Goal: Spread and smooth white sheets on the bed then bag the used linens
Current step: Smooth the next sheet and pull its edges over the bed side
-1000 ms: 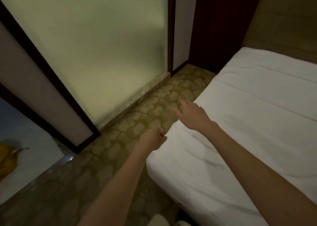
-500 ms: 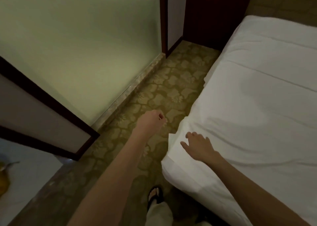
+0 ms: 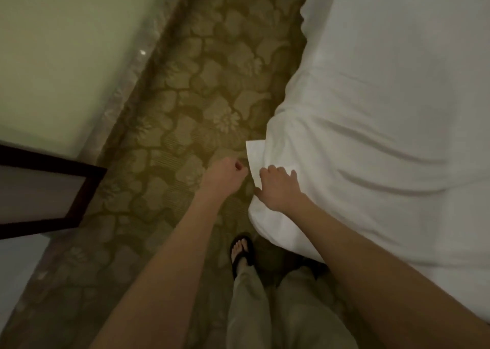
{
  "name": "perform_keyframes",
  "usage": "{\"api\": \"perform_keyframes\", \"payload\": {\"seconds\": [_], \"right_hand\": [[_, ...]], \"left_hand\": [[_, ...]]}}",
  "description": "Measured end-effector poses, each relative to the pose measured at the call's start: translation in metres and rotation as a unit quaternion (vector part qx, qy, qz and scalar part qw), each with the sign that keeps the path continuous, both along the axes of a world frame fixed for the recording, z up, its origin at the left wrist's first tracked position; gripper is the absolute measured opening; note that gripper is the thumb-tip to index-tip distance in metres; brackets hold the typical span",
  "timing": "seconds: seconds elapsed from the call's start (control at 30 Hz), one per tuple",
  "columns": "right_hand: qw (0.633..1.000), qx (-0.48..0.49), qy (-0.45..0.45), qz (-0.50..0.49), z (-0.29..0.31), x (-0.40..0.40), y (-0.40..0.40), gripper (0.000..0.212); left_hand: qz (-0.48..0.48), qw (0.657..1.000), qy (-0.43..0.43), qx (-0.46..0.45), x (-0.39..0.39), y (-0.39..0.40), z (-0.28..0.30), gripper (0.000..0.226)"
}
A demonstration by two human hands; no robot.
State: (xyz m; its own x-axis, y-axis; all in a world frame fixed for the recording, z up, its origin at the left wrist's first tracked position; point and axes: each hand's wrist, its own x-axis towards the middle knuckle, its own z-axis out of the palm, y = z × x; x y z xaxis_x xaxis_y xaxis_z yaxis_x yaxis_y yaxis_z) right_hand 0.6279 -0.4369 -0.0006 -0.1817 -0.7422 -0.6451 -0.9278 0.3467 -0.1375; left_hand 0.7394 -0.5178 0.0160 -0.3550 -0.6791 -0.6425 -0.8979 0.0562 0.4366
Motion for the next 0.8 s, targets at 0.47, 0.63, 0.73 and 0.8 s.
{"api": "perform_keyframes", "payload": {"seconds": [0.47,0.63,0.73,0.8], "right_hand": [[0.981,0.046,0.106,0.154,-0.081,-0.005,-0.018,0.028],[0.983,0.066,0.108,0.135,-0.084,-0.007,-0.006,0.038],[0.976,0.067,0.125,0.164,-0.089,-0.003,0.002,0.051],[0.978,0.06,0.114,0.166,-0.088,0.0,-0.003,0.038]], "left_hand": [[0.313,0.897,0.035,0.311,0.004,0.059,-0.135,0.023],[0.448,0.826,0.076,0.334,-0.002,0.073,-0.147,0.026],[0.468,0.823,0.091,0.308,-0.007,0.075,-0.148,0.027],[0.47,0.829,0.089,0.289,-0.008,0.074,-0.147,0.028]]}}
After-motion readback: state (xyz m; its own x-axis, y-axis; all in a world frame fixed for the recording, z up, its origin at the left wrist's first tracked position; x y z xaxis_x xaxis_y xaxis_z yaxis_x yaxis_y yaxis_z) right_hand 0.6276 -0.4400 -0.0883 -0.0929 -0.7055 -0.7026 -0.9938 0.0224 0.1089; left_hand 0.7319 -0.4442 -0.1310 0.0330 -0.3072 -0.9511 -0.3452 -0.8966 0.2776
